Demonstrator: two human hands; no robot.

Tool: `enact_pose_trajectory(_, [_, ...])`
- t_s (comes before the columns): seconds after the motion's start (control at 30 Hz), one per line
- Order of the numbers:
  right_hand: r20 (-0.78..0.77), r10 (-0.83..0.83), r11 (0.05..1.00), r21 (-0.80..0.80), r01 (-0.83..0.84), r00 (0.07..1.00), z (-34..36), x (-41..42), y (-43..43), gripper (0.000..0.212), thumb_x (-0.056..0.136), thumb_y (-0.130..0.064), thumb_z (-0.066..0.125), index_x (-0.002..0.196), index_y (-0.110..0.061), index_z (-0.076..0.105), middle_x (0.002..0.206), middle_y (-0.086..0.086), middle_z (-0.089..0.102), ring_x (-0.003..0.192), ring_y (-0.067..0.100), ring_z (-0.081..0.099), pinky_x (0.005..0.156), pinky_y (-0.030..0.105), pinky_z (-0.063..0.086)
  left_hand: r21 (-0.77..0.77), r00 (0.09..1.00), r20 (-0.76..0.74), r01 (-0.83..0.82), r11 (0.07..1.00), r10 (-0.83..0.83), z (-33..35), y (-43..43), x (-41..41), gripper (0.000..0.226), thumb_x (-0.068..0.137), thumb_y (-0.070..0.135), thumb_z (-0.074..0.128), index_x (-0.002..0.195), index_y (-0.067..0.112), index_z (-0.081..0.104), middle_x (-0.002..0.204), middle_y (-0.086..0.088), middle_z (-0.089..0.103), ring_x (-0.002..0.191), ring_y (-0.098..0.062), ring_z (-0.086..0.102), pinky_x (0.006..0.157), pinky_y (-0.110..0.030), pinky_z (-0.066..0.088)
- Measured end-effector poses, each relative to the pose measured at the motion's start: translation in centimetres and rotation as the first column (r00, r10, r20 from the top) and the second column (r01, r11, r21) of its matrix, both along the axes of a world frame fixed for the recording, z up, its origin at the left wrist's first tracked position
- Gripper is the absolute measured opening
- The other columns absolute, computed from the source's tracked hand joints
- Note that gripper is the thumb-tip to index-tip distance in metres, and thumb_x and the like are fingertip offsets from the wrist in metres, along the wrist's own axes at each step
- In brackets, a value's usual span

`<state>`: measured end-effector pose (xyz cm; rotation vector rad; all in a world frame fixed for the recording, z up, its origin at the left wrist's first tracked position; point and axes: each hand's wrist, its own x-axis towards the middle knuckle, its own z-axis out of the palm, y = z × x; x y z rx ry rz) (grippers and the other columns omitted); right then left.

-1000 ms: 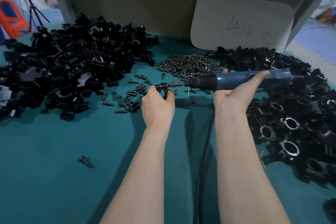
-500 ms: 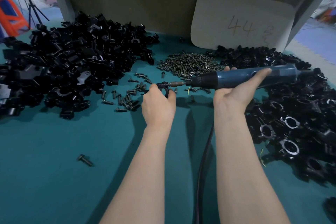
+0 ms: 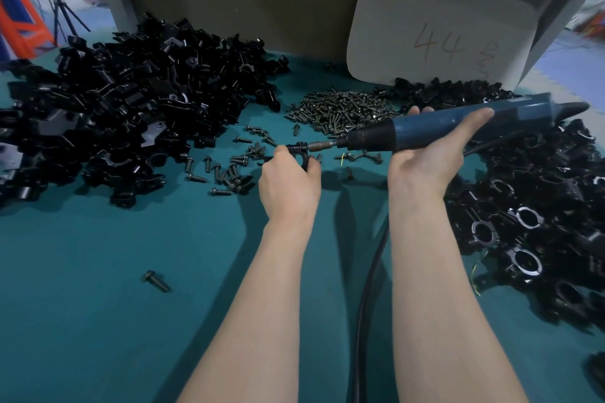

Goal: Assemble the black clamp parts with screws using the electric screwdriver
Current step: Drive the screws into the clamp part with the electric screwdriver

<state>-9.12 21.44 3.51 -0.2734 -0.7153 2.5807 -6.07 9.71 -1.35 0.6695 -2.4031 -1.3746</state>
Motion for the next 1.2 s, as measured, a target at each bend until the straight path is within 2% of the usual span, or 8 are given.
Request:
enact_pose_trajectory(0.23, [0.033,-0.019,1.0,0.002,0.019,0.999,-0.2,-0.5,0.1,0.052,0.094,-0.051,0.048,0.128,-0.012,0.044,0.096,0.007,0.058,0.083,0.021,0.065,0.069,0.026,0.055,0.007,1.0,-0.019,-0.009,1.0,0.009,0.0,0.2,0.1,0.025,0.093,0.029,0.057,0.103,0.007,0.055,0.089,-0.012,0.071,0.085,-0.027,0.07,0.078,-0.041,0.054])
enact_pose_trajectory(0.63, [0.054,-0.007,1.0,0.02,0.006,0.999,-0.2,-0.3,-0.4,0.049,0.094,-0.052,0.048,0.126,-0.015,0.045,0.091,0.005,0.059,0.081,0.018,0.064,0.064,0.024,0.053,0.001,1.0,-0.002,-0.025,1.0,0.025,0.0,0.2,0.0,0.03,0.093,0.03,0.056,0.112,0.006,0.054,0.09,-0.012,0.072,0.086,-0.026,0.07,0.076,-0.041,0.055])
enact_pose_trajectory(1.2, [0.012,-0.002,0.999,0.048,0.001,1.0,-0.4,-0.3,-1.0,0.054,0.095,-0.05,0.046,0.135,-0.014,0.04,0.095,0.005,0.057,0.083,0.019,0.063,0.063,0.022,0.053,0.009,1.0,-0.014,-0.022,1.0,0.022,0.0,0.1,0.0,0.031,0.093,0.029,0.056,0.111,0.005,0.054,0.09,-0.014,0.071,0.087,-0.029,0.07,0.077,-0.044,0.055])
